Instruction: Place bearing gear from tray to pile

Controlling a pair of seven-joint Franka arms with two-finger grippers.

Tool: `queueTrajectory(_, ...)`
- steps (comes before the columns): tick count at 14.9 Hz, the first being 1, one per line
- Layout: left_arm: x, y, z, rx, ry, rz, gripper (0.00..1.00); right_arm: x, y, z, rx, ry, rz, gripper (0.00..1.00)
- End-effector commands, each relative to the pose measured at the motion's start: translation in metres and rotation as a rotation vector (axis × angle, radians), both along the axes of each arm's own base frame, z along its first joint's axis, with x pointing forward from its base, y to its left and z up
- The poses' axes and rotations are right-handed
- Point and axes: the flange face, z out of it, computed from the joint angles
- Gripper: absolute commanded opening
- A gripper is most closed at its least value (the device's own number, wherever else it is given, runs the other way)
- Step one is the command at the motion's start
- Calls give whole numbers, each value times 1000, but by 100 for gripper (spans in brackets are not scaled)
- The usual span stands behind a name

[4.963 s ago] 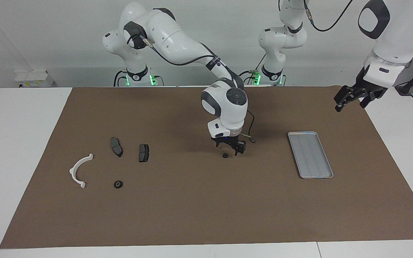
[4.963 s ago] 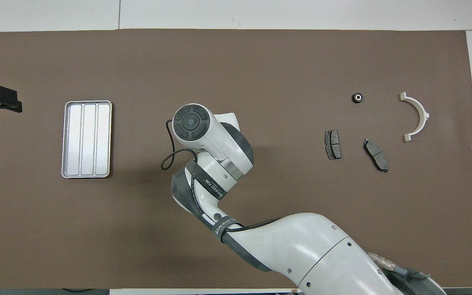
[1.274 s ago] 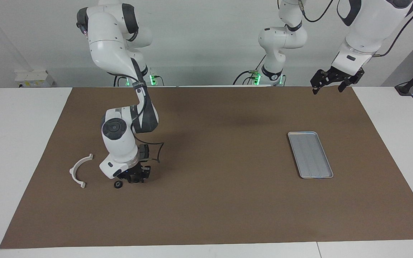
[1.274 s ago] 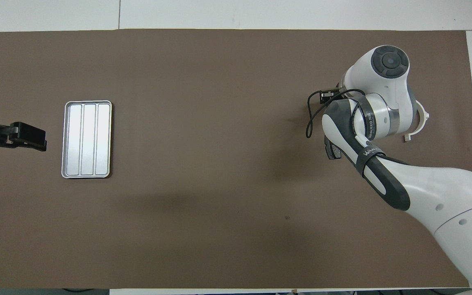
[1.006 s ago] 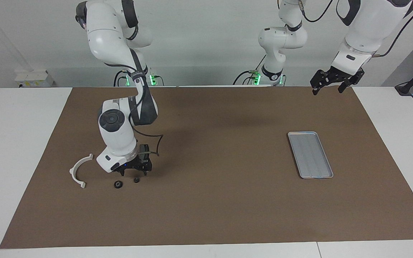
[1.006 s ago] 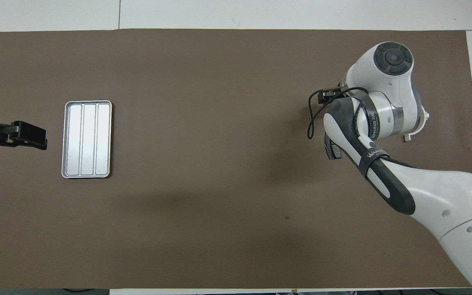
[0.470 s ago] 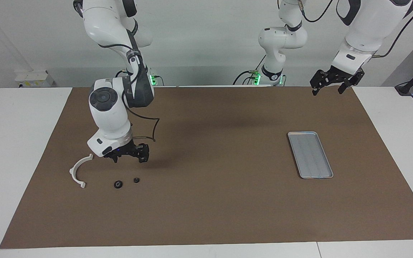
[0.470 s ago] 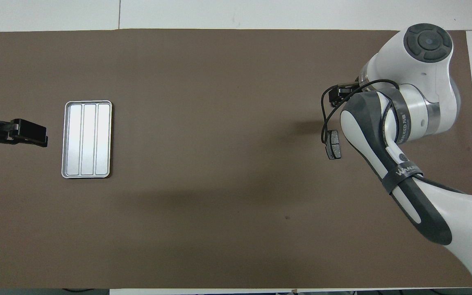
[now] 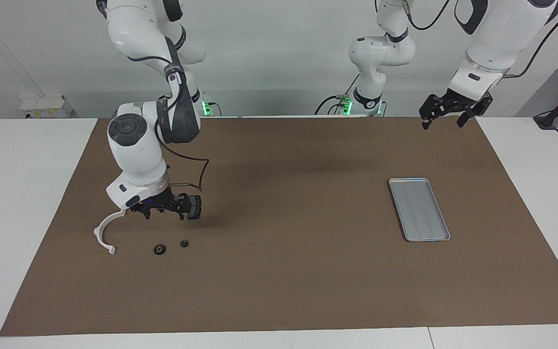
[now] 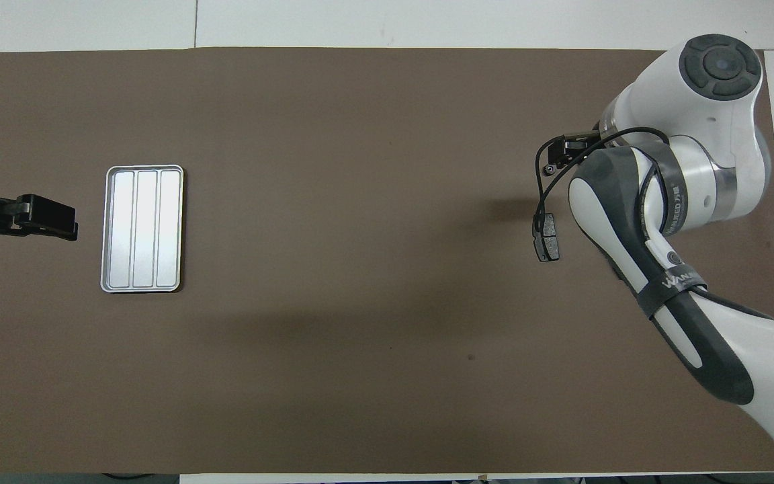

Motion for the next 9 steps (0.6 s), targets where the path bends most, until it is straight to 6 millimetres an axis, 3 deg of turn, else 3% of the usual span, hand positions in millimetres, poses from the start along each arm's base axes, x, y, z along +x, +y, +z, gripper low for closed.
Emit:
queueTrajectory(1, -5, 1, 2, -13, -17, -5, 100, -4, -11, 3, 17, 13, 2, 100)
queueTrajectory(5, -5, 1, 1, -13, -17, -5, 100, -23, -11, 36, 75, -8, -27, 100)
queueTrajectory(9, -3, 0, 2, -14, -29, -6, 100, -79, -16, 115, 59, 26, -31, 100)
